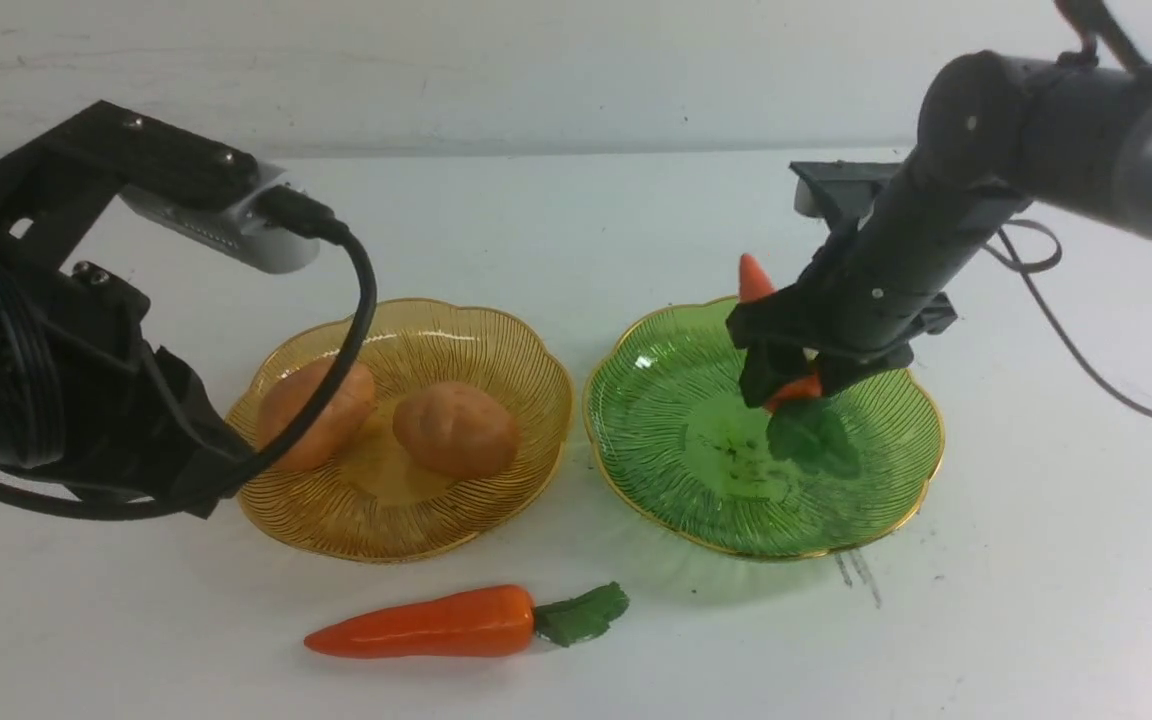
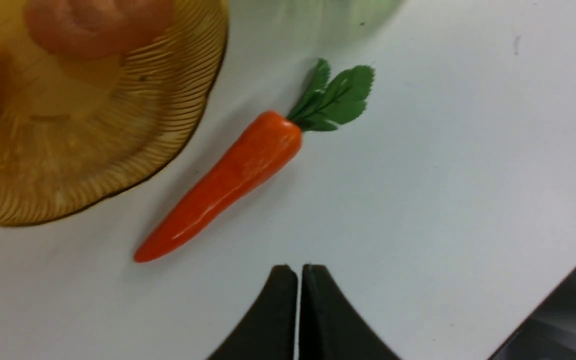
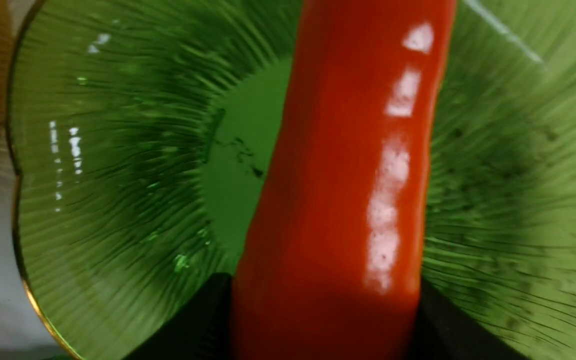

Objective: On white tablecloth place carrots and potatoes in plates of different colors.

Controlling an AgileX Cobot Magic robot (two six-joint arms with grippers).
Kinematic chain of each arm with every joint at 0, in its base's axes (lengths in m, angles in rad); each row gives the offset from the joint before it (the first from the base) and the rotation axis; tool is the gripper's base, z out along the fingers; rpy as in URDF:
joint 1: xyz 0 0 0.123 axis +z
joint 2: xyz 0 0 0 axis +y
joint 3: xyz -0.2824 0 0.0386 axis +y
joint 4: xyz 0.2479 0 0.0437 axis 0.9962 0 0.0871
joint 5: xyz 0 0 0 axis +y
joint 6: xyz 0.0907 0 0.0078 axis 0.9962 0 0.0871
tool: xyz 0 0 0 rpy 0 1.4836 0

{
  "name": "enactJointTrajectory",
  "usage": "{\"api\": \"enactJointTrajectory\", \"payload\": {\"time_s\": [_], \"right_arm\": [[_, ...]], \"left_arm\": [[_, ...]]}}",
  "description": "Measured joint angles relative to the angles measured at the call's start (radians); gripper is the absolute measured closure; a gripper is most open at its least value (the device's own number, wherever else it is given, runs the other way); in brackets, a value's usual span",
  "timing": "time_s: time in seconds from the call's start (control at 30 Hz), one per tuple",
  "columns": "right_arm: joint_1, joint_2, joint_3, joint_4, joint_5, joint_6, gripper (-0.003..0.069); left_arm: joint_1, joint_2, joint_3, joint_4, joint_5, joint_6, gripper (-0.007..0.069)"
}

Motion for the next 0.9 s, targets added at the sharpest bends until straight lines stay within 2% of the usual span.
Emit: {"api": "enactJointTrajectory", "payload": {"time_s": [0.13, 0.27, 0.47, 0.67, 0.77, 0.9], "right_arm": [[0.0, 0.0, -0.037, -0.031, 0.099, -0.002, -0.0027], [0.0, -0.013, -0.063, -0.068, 0.112, -0.016, -0.0026], [0.0, -0.079, -0.064, -0.138, 0.122, -0.025, 0.0034], [0.0, -0.198, -0.069, -0.22, 0.133, -0.026, 0.0157], [0.0, -0.229, -0.072, -0.233, 0.136, -0.026, 0.0195], [0.0, -0.239, -0.072, -0.239, 0.14, -0.024, 0.0213]], "left_arm": [[-0.003, 0.069, 0.0, -0.091, -0.007, 0.084, 0.0599], [-0.029, 0.134, 0.0, -0.11, -0.034, 0.151, 0.0557], [-0.127, 0.23, 0.0, -0.086, -0.116, 0.241, 0.0468], [-0.243, 0.334, 0.001, 0.046, -0.23, 0.353, 0.034], [-0.264, 0.377, 0.001, 0.071, -0.262, 0.362, 0.0289], [-0.266, 0.466, 0.001, 0.087, -0.315, 0.395, 0.0184]]}}
